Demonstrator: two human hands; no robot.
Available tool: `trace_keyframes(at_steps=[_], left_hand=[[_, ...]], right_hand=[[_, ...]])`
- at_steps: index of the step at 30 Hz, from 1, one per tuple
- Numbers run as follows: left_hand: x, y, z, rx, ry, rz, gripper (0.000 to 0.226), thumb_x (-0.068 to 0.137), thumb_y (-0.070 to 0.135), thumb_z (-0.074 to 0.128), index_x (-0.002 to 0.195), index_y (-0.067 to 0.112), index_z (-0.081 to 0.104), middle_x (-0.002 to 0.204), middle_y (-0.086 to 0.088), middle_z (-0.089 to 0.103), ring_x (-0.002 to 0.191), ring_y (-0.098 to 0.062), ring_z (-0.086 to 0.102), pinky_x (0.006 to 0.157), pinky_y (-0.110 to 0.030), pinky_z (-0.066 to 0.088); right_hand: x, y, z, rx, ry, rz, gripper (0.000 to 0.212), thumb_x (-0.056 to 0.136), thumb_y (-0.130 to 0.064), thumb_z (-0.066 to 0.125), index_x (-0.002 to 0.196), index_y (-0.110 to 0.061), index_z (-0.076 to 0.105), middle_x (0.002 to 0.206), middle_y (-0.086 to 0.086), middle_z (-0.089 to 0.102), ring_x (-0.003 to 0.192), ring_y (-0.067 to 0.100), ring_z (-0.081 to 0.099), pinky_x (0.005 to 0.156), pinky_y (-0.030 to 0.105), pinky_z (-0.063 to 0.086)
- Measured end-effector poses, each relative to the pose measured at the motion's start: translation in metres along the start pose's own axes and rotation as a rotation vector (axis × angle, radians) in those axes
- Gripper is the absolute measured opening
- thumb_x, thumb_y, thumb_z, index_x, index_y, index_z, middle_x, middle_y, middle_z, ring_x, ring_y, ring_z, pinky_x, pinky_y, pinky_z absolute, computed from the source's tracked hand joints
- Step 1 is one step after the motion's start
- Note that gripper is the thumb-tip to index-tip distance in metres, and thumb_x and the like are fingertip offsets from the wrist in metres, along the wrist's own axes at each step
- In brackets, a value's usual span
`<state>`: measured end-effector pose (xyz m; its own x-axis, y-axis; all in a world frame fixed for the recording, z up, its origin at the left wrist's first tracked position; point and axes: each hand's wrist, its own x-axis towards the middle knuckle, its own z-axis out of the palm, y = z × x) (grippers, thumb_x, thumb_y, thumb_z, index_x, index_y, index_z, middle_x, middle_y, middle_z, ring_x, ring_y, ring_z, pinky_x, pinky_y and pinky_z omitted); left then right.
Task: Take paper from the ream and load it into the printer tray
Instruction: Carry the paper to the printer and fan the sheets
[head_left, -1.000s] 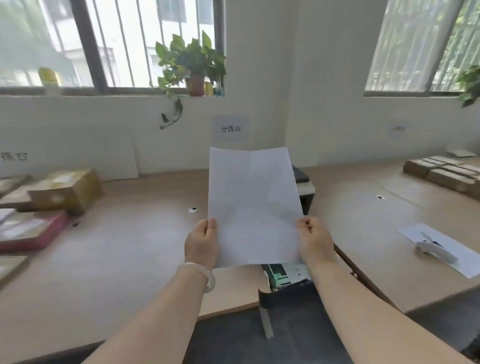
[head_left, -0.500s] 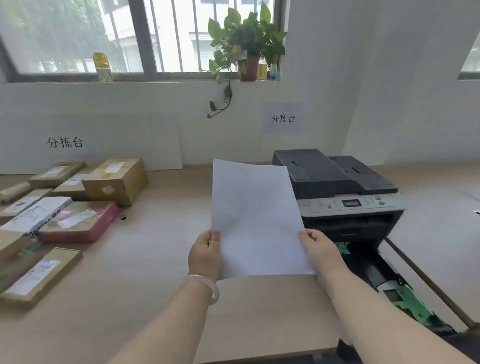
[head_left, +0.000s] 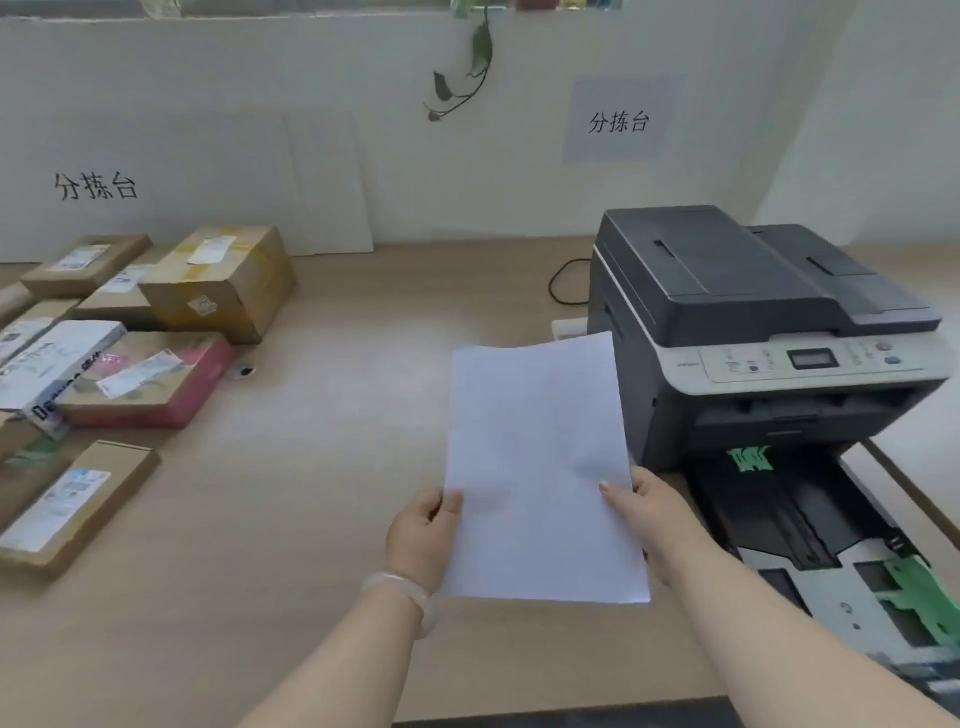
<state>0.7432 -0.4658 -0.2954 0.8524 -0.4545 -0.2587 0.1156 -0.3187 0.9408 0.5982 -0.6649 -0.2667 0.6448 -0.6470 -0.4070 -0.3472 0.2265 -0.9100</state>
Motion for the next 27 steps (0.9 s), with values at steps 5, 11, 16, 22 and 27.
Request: trace_keyframes(at_steps=[5, 11, 16, 22, 27], left_hand=[[0.025, -0.002, 0.007, -0.217, -0.192, -0.208, 0.022, 0.085, 0.019, 0.065, 0.108, 0.019, 0.065, 0.101, -0.005, 0.072, 0.089, -0.023, 0.071, 0.069, -0.035, 0.057], [0.066, 0.007, 0.036, -0.021, -0.126, -0.078, 0.006, 0.083, 0.018, 0.066, 0.084, 0.017, 0.071, 0.084, -0.001, 0.074, 0.082, -0.02, 0.071, 0.073, -0.035, 0.057], [0.086, -0.019, 0.056, -0.039, -0.077, -0.073, 0.012, 0.076, 0.038, 0.068, 0.079, 0.028, 0.073, 0.083, 0.007, 0.074, 0.082, -0.013, 0.069, 0.073, -0.033, 0.055], [0.095, -0.048, 0.076, 0.06, -0.037, -0.118, 0.011, 0.077, 0.045, 0.062, 0.067, 0.043, 0.064, 0.084, 0.009, 0.067, 0.076, -0.008, 0.058, 0.072, -0.028, 0.048], [0.108, -0.052, 0.08, 0.064, -0.041, -0.131, 0.023, 0.087, 0.042, 0.057, 0.066, 0.04, 0.065, 0.076, 0.02, 0.064, 0.071, 0.002, 0.057, 0.065, -0.019, 0.045]], right_hand=[[0.018, 0.025, 0.0, 0.064, 0.057, -0.041, 0.014, 0.092, -0.014, 0.056, 0.103, -0.014, 0.065, 0.098, 0.011, 0.073, 0.086, 0.03, 0.07, 0.079, 0.046, 0.056], [0.05, 0.036, -0.003, 0.132, 0.054, -0.126, 0.017, 0.087, -0.003, 0.06, 0.095, -0.013, 0.072, 0.086, 0.002, 0.077, 0.075, 0.014, 0.072, 0.059, 0.021, 0.055], [0.08, 0.049, -0.001, -0.047, 0.034, -0.158, 0.023, 0.085, -0.017, 0.065, 0.088, -0.039, 0.071, 0.089, -0.016, 0.075, 0.081, -0.003, 0.068, 0.06, 0.012, 0.051], [0.104, 0.075, 0.004, -0.237, 0.099, -0.067, 0.008, 0.083, -0.031, 0.064, 0.08, -0.024, 0.067, 0.082, 0.001, 0.071, 0.079, 0.021, 0.063, 0.061, 0.022, 0.046], [0.117, 0.069, 0.001, -0.252, 0.048, -0.037, 0.011, 0.086, -0.035, 0.061, 0.076, -0.038, 0.065, 0.086, -0.02, 0.067, 0.084, 0.001, 0.061, 0.064, 0.02, 0.046]])
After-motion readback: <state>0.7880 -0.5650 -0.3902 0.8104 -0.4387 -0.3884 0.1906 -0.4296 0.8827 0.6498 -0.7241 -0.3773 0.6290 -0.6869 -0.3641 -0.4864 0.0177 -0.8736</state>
